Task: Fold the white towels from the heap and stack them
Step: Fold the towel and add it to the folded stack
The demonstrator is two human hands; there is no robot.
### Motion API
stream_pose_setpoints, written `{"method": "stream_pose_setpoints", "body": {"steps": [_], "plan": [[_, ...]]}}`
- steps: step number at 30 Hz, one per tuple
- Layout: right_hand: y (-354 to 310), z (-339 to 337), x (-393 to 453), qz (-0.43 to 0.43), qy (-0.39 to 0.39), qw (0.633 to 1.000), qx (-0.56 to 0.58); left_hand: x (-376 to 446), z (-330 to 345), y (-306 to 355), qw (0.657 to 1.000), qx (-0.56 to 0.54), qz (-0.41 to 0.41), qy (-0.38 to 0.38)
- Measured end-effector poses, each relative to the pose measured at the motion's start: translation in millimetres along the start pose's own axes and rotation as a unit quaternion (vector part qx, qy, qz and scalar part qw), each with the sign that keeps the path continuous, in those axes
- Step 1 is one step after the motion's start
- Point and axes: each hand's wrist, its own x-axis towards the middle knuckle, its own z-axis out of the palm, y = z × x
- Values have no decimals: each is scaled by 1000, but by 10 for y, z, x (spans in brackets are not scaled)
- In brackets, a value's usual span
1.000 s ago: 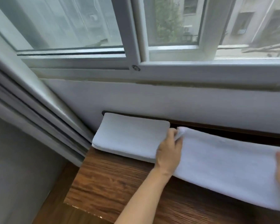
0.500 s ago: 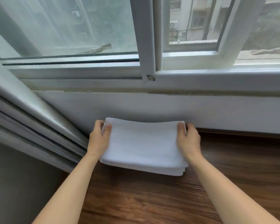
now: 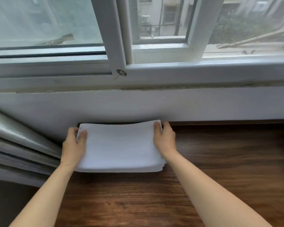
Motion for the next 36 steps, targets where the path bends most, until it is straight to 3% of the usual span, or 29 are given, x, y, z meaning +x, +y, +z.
{"method": "stream_pose_setpoints", "body": {"steps": [12,19,24,26,29,32,34,36], "plan": [[76,31,59,11,-7,1000,2,42,31,54,1000,5,4,4],[181,112,71,19,14,998,-53,114,55,-69,999,49,12,13],[149,169,59,22,32,995,-96,123,172,-56,984,166,-11,62],[117,199,29,-21,72,974,-213,103,213,-25,967,233,11,106],[88,303,-15,-158,128,897,-392,57,357,68,926,314,139,158],[76,499,-109,-285,32,871,-398,-105,646,229,900,307,301,65],[125,595,-171,-275,-54,862,-423,-232,796,283,903,308,299,-34],[204,610,-191,-248,-96,850,-455,-260,854,242,911,330,235,-81]]}}
